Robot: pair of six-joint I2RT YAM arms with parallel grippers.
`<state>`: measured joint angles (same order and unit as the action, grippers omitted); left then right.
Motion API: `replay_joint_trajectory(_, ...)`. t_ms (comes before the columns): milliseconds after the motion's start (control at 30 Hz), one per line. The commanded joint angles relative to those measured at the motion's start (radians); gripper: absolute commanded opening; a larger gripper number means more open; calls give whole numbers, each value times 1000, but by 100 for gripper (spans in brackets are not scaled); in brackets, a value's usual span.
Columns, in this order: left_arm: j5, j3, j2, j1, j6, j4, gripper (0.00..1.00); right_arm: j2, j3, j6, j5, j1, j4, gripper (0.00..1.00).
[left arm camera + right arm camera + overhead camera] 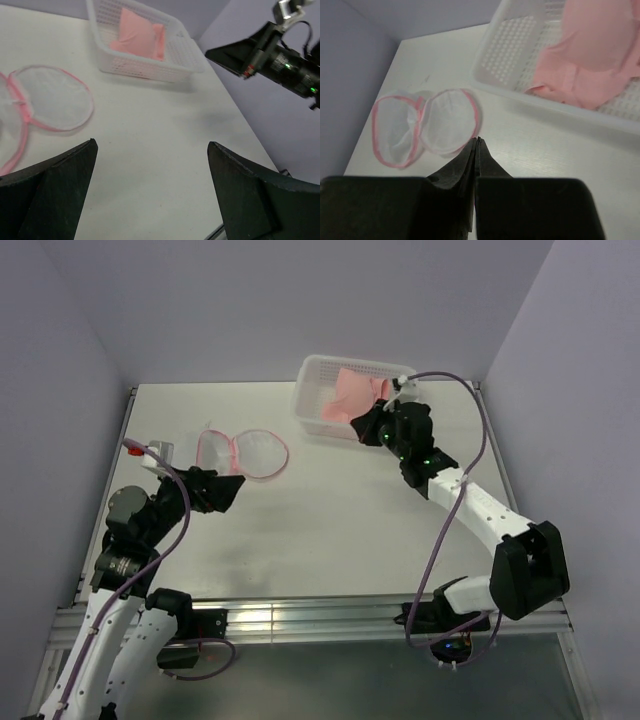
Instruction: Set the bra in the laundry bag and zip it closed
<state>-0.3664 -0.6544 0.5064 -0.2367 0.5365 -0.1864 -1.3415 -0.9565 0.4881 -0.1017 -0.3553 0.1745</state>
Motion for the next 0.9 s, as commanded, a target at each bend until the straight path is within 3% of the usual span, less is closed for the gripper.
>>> replay_joint_trajectory(0,188,-47,53,0,20,-56,99,-28,-68,-30,-6,-131,43,0)
replay_joint_trajectory(67,246,-48,92,2,65,-73,99,-79,-70,0,-50,-186,116,0)
replay_joint_trajectory(200,504,-39,133,2,167,-113,99,-176,-117,21,-18,-273,105,0)
replay_joint_trajectory(400,814,10,236,2,243,-124,79,-244,-53,73,19,-361,186,0)
replay_joint_trajectory(533,920,22,375,17,224,-30,77,-294,-54,101,17,-415,209,2)
replay_joint_trajectory(667,883,-25,552,50,186,42,75,-318,-39,109,99,-450,221,22)
replay_joint_trajectory(700,885,-39,584,50,162,85,72,-346,-51,115,161,-455,209,34)
replay_joint_trajectory(867,827,-91,797,94,123,140,59,-354,-4,144,223,-459,253,50)
